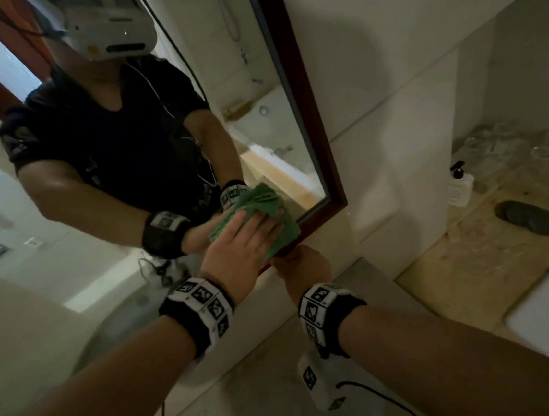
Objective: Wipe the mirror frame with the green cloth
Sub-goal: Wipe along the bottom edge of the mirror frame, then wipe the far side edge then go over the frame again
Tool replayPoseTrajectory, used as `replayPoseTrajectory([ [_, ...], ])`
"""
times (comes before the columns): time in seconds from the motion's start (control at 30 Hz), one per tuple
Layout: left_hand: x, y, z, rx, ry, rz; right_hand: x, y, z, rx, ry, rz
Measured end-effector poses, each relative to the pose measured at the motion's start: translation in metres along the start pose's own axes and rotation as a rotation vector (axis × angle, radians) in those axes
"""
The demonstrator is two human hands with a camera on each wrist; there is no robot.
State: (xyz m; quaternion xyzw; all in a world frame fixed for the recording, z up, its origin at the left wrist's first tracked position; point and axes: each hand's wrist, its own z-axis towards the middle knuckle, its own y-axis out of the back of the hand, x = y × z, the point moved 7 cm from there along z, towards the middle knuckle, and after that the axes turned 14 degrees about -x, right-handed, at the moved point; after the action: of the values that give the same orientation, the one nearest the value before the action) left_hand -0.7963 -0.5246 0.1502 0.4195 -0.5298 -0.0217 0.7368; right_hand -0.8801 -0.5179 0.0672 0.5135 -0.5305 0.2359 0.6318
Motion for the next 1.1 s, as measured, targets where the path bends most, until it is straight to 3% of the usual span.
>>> replayPoseTrajectory([
  [0.17,-0.025,-0.001,0.058,0.127,-0.193,0.059,0.007,0.001,0.002,0.04,0.163,-0.214],
  [0.3,-0.03,0.006,0.089,0.127,-0.252,0.098,0.007,-0.002,0.008,0.106,0.17,-0.231],
  [0.47,-0.025,0.007,0.091,0.173,-0.283,0.138,0.0,-0.008,0.01,0.111,0.07,-0.144],
  [0.57,-0.012,0.016,0.091,0.129,-0.251,0.115,-0.004,-0.006,0.008,0.114,-0.016,-0.085],
  [0.83,0.045,0.05,0.096,-0.057,-0.101,0.134,-0.001,0.013,0.023,0.046,-0.003,-0.107],
  [0.93,0.07,0.067,0.098,-0.211,-0.041,0.133,0.003,0.02,0.028,0.02,0.005,-0.096],
  [1.1,0.103,0.094,0.106,-0.419,-0.065,0.136,0.009,0.028,0.029,-0.017,0.013,-0.034],
])
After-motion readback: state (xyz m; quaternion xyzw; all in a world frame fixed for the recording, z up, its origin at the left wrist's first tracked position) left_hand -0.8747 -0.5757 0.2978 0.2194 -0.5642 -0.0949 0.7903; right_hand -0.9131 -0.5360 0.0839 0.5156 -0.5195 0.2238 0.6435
